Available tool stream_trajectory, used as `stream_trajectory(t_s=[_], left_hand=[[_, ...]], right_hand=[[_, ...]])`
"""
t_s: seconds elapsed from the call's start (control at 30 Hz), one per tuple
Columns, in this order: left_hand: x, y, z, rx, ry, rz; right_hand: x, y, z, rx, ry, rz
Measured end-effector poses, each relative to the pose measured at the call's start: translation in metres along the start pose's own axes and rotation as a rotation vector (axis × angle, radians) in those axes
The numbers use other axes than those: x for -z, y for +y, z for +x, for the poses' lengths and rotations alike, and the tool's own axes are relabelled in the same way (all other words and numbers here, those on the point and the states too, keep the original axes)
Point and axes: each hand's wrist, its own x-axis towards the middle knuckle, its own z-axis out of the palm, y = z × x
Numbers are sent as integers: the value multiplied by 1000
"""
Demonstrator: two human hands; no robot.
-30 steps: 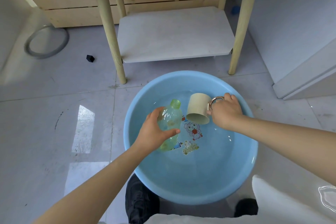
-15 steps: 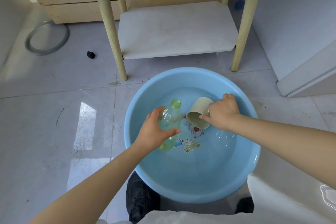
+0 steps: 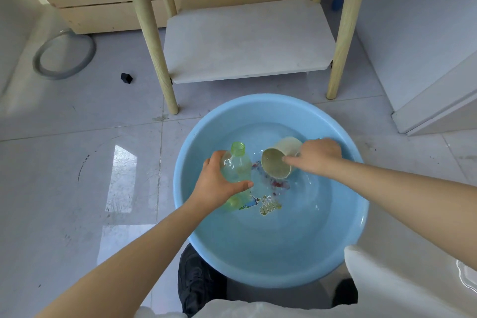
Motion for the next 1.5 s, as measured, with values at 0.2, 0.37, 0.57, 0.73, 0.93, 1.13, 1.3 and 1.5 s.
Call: stream_trajectory(t_s=[0.2, 0.37, 0.57, 0.73, 0.93, 1.13, 1.3, 1.5], left_hand=[[0, 4, 2, -20, 35, -43], [-2, 8, 1, -77, 20, -54], [-7, 8, 6, -109, 3, -25], [-8, 11, 6, -134, 4, -26], [-9, 17, 4, -133, -5, -17], [-11, 21, 3, -150, -10, 4], [-11, 23, 2, -155, -15, 10], [-10, 25, 3, -149, -20, 11]], right_hand=[[15, 9, -10, -253, -174, 858], [26, 6, -26, -288, -196, 1038], [47, 0, -40, -281, -157, 1062], [59, -7, -48, -210, -44, 1099], [61, -19, -59, -89, 140, 991], [59, -23, -64, -26, 241, 899], [58, -22, -63, 4, 304, 866], [57, -20, -63, 49, 408, 773]])
